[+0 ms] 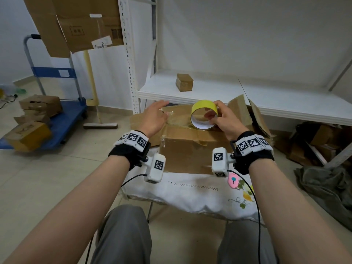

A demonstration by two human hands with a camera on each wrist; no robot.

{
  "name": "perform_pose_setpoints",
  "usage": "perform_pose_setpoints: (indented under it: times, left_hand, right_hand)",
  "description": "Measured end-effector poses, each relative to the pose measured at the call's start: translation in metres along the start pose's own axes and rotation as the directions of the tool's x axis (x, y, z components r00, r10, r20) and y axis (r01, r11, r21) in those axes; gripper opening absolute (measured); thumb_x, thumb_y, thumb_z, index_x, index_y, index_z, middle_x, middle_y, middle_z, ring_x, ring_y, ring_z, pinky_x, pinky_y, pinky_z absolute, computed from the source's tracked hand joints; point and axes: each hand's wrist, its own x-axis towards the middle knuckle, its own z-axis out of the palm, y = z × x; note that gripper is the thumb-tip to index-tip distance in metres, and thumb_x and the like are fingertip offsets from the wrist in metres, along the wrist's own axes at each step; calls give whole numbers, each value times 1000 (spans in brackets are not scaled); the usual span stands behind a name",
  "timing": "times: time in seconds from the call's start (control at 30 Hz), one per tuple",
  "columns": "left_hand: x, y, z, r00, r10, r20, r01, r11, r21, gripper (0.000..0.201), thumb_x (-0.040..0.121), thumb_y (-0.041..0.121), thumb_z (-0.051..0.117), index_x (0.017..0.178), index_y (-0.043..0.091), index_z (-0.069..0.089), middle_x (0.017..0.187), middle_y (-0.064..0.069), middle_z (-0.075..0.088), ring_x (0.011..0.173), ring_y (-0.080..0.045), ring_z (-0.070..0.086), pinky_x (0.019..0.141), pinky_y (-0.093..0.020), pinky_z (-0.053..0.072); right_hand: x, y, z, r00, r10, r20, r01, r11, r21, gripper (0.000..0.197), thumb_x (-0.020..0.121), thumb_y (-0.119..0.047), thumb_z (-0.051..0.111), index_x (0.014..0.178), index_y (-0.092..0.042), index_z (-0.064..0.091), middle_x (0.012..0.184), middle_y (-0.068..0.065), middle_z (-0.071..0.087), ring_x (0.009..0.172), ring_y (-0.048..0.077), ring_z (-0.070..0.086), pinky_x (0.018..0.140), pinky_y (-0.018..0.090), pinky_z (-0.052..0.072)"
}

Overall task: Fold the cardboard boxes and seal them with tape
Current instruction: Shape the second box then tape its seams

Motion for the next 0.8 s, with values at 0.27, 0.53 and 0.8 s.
perform_pose_setpoints:
  times: [0.27, 0.53, 0.8]
  left_hand:
    - [2, 1, 0, 999, 9, 47, 3, 970, -243, 27, 95, 1, 55, 101, 13, 78, 100, 3, 77, 100, -3, 69, 101, -27, 51]
    - [9, -3, 0, 974, 199, 112, -199, 980, -11, 12, 80, 17, 81, 92, 21, 81, 108, 3, 63, 105, -10, 58, 93, -23, 45]
    - [9, -3, 1, 958, 228, 176, -248, 964, 97, 14, 80, 16, 81, 95, 17, 81, 105, 3, 66, 102, -13, 55, 92, -24, 40]
  right_hand:
    - [-1, 4, -1, 1000, -30, 5, 30, 1000, 8, 44, 86, 18, 47, 116, -13, 57, 97, 2, 63, 91, 10, 59, 77, 25, 45]
    - [0, 7, -1, 1000, -28, 2, 28, 999, 20, 47, 87, 16, 47, 121, -14, 58, 98, 5, 64, 95, 15, 58, 81, 28, 45]
    - [-3, 11, 4, 999, -31, -41, 36, 993, 110, 36, 91, 3, 64, 122, -15, 62, 109, 8, 72, 108, 22, 65, 94, 35, 52]
